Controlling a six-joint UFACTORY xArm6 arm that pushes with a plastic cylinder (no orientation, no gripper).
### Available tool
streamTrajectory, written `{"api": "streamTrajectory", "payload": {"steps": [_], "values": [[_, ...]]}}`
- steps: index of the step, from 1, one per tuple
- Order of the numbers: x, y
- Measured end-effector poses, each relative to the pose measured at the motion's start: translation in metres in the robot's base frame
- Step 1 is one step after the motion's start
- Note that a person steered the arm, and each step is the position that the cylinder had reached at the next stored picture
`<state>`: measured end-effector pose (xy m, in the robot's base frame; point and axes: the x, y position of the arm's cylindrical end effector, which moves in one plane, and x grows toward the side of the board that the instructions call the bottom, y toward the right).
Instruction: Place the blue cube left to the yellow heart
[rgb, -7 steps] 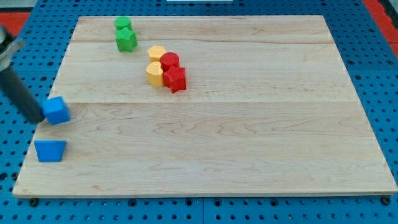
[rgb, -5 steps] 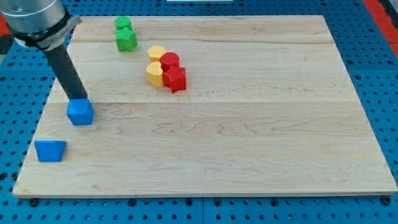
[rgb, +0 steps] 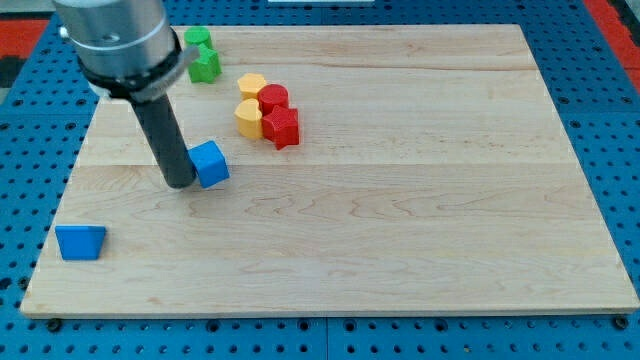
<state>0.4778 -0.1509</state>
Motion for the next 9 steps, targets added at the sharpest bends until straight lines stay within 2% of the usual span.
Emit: {"api": "streamTrajectory", "payload": {"steps": [1, 2, 3, 4, 5, 6, 7, 9], "values": [[0.010, 0.005], [-0.004, -0.004], [-0.006, 0.019], [0.011, 0.044], [-0.009, 0.050], [-0.035, 0.024], [-0.060, 0.024], [-0.082, -0.013]]}}
